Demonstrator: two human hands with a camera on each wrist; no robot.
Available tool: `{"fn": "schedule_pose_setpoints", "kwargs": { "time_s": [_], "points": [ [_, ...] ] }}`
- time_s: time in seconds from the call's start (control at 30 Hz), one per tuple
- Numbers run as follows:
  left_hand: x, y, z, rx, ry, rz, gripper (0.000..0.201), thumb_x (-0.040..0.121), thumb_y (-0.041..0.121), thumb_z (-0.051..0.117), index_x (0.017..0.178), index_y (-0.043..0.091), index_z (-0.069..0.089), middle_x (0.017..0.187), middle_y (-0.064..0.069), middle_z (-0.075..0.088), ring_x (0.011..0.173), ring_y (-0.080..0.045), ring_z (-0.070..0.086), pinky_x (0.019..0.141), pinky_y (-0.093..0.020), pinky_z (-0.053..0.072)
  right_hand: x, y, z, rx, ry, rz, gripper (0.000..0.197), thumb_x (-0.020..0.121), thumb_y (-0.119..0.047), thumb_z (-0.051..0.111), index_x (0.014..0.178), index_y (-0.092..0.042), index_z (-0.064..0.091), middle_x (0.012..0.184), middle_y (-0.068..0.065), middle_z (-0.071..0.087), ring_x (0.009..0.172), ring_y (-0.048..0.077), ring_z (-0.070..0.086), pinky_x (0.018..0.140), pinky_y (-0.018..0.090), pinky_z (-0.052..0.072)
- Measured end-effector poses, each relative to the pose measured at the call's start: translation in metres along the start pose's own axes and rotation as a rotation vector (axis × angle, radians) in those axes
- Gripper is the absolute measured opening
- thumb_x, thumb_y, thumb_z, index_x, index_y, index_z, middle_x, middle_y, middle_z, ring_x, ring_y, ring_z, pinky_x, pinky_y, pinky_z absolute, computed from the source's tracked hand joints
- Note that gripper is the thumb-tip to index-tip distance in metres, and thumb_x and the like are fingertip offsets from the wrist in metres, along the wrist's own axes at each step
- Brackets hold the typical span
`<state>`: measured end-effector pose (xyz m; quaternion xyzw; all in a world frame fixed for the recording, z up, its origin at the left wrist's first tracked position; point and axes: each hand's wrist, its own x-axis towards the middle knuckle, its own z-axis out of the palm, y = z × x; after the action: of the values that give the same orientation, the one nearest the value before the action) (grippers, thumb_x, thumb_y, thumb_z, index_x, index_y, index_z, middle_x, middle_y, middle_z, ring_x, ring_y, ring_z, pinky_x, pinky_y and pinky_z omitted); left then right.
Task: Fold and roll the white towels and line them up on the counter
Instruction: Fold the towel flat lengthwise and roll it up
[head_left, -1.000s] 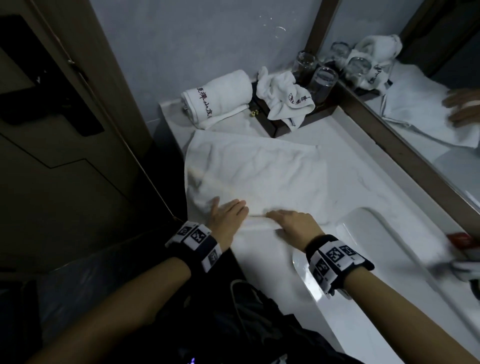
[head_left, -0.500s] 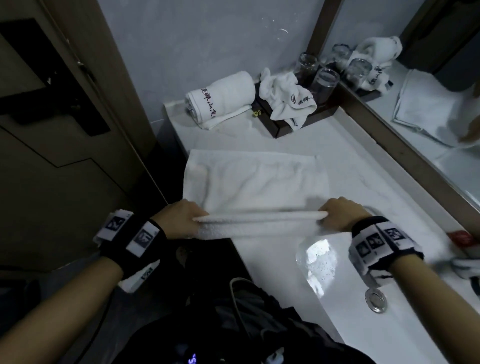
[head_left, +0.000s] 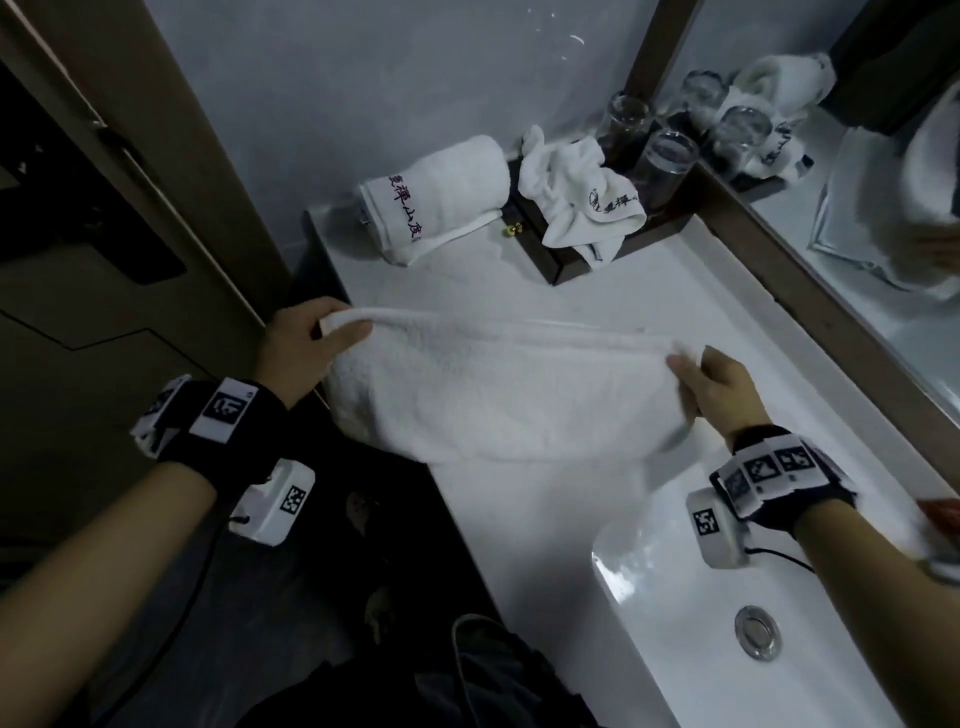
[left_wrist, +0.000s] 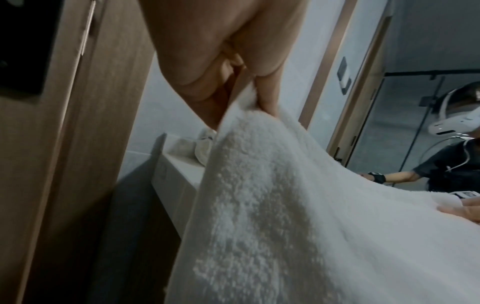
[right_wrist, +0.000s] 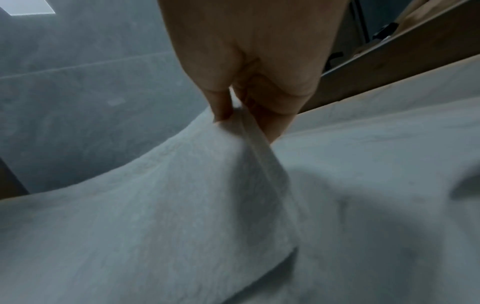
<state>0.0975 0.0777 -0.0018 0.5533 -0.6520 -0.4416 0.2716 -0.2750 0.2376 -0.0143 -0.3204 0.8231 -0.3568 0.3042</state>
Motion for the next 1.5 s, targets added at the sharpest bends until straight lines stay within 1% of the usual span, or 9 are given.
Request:
{"fn": "schedule_pose_setpoints", "kwargs": {
  "time_s": [0.23, 0.47, 0.6, 0.77, 0.93, 1.1, 1.17, 1.3, 1.5],
  "points": [
    [0.038, -0.024, 0.025, 0.067, 0.105, -0.084, 0.024, 0.088, 0.021, 0.061, 0.105, 0.004, 0.060, 0.106, -0.017, 0.063, 0.098, -0.028, 0.056, 0.080, -0.033, 0.042, 0.042, -0.005, 0.029, -0.175, 0.131, -0.107, 0.038, 0.095, -0.024, 0.050, 0.103, 0.012, 0.048, 0.087, 0.028, 0.054, 0.093, 0.042, 0.052, 0.064, 0.036, 0.024],
    [0.038, -0.029, 0.047, 0.565, 0.056, -0.008, 0.053, 0.078, -0.003, 0.057, 0.128, 0.004, 0.043, 0.129, -0.024, 0.042, 0.117, -0.040, 0.039, 0.100, -0.042, 0.031, 0.057, 0.001, 0.042, -0.209, 0.132, 0.051, 0.037, 0.087, -0.024, 0.062, 0.113, -0.005, 0.044, 0.101, 0.010, 0.052, 0.084, 0.024, 0.048, 0.075, 0.031, 0.038],
    [0.003, -0.020, 0.074, 0.661, -0.144, 0.279, 0.053, 0.074, 0.002, 0.060, 0.126, 0.009, 0.050, 0.135, -0.018, 0.037, 0.119, -0.037, 0.039, 0.103, -0.041, 0.027, 0.027, -0.001, 0.056, -0.472, 0.312, -0.358, 0.026, 0.078, -0.008, 0.068, 0.095, 0.002, 0.052, 0.106, 0.023, 0.047, 0.086, 0.032, 0.047, 0.083, 0.038, 0.032],
    [-0.043, -0.023, 0.108, 0.793, -0.526, 0.420, 0.072, 0.069, 0.052, 0.064, 0.128, 0.019, 0.041, 0.131, -0.004, 0.037, 0.120, -0.024, 0.033, 0.098, -0.036, 0.020, -0.021, 0.015, 0.076, -0.592, -0.357, -0.549, 0.067, 0.069, -0.050, 0.074, 0.126, -0.025, 0.051, 0.126, 0.000, 0.047, 0.121, 0.020, 0.038, 0.101, 0.030, 0.017],
    [-0.053, -0.013, 0.115, 1.138, -0.384, 0.459, 0.069, 0.052, 0.008, 0.073, 0.118, 0.015, 0.054, 0.119, -0.010, 0.057, 0.103, -0.029, 0.058, 0.086, -0.036, 0.049, -0.026, 0.024, 0.066, -0.752, -0.363, -0.597, 0.078, 0.073, -0.030, 0.073, 0.140, -0.032, 0.034, 0.144, -0.002, 0.036, 0.127, 0.019, 0.040, 0.102, 0.030, 0.018],
    [-0.056, -0.012, 0.097, 1.241, -0.142, 0.446, 0.034, 0.065, 0.012, 0.055, 0.096, 0.017, 0.070, 0.092, -0.003, 0.070, 0.081, -0.016, 0.068, 0.070, -0.024, 0.056, -0.029, 0.022, 0.049, -0.771, -0.021, -0.654, 0.066, 0.055, 0.017, 0.067, 0.116, -0.007, 0.064, 0.121, 0.013, 0.064, 0.101, 0.033, 0.065, 0.084, 0.041, 0.051],
    [-0.054, -0.007, 0.080, 1.211, -0.163, 0.433, 0.031, 0.071, 0.005, 0.048, 0.092, 0.012, 0.070, 0.088, -0.009, 0.070, 0.075, -0.023, 0.068, 0.065, -0.030, 0.057, -0.032, 0.014, 0.041, -0.802, 0.048, -0.568, 0.039, 0.064, 0.004, 0.069, 0.101, -0.009, 0.070, 0.099, 0.013, 0.072, 0.083, 0.036, 0.067, 0.070, 0.038, 0.052],
    [-0.028, 0.003, 0.036, 0.903, -0.380, 0.097, 0.038, 0.090, 0.024, 0.039, 0.122, 0.011, 0.055, 0.129, -0.017, 0.053, 0.117, -0.032, 0.052, 0.093, -0.037, 0.042, -0.027, -0.001, 0.019, -0.690, 0.058, -0.245, 0.014, 0.073, -0.030, 0.060, 0.078, -0.019, 0.067, 0.070, 0.011, 0.066, 0.069, 0.033, 0.059, 0.061, 0.030, 0.040],
    [0.036, 0.061, -0.020, 0.677, -0.454, 0.051, 0.025, 0.073, 0.034, 0.069, 0.071, 0.011, 0.061, 0.082, -0.013, 0.061, 0.095, -0.029, 0.061, 0.076, -0.030, 0.041, -0.010, -0.003, -0.022, 0.077, 0.028, -0.082, 0.016, 0.079, -0.022, 0.065, 0.066, -0.021, 0.057, 0.070, 0.002, 0.055, 0.068, 0.019, 0.052, 0.060, 0.025, 0.042]
  ]
}}
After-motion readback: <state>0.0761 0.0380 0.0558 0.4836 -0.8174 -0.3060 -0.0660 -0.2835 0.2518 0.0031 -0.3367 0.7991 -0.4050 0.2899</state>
